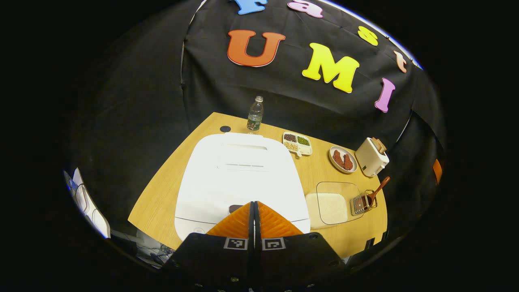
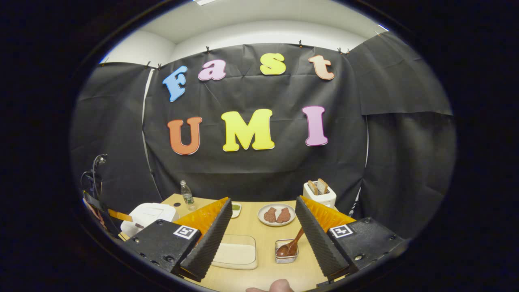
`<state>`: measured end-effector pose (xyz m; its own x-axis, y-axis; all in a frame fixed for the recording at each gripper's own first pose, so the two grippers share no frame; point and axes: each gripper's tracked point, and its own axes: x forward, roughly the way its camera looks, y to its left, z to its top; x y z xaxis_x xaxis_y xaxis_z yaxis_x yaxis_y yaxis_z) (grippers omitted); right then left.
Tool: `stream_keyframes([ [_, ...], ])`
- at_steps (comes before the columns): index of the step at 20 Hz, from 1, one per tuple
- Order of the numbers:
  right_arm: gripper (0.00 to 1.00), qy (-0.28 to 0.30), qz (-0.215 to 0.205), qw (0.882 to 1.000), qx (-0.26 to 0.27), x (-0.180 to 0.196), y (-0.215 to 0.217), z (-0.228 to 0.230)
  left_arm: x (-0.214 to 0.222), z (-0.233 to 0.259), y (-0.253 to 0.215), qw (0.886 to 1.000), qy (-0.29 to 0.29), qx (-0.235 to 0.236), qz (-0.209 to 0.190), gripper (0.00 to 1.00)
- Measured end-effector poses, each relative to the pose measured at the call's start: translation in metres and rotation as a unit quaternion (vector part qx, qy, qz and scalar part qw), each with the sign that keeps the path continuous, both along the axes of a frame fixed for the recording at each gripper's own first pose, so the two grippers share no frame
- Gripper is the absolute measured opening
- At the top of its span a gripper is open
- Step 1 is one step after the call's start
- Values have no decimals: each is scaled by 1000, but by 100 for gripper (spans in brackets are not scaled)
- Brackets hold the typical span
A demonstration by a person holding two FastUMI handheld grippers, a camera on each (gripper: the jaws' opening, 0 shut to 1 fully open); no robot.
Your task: Close the left gripper, press the button to open the rice cooker; take a wooden spoon from the chopstick holder with the right hand, scoop a spoonful of rice and pour it into the rice cooker, then put the wooden spoon back into the chopstick holder.
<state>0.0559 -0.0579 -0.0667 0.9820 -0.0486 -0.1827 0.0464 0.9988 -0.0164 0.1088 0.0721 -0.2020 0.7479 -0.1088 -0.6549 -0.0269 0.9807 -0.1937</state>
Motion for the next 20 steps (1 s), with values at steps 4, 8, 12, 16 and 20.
stream_keyframes([
  [4,96,9,-6,1000,3,5,-5,-6,8,-7,2,1000,5,-8,-1,0],
  [8,96,15,-3,1000,6,8,-1,-8,7,-18,3,1000,16,3,-5,0],
  [12,100,18,0,1000,5,8,3,-12,3,-28,6,1000,22,-6,1,0],
  [16,100,25,5,1000,4,8,8,-17,4,-33,6,1000,27,-10,0,0],
  [20,96,24,11,1000,1,5,12,-20,3,-37,5,999,36,-21,4,0],
])
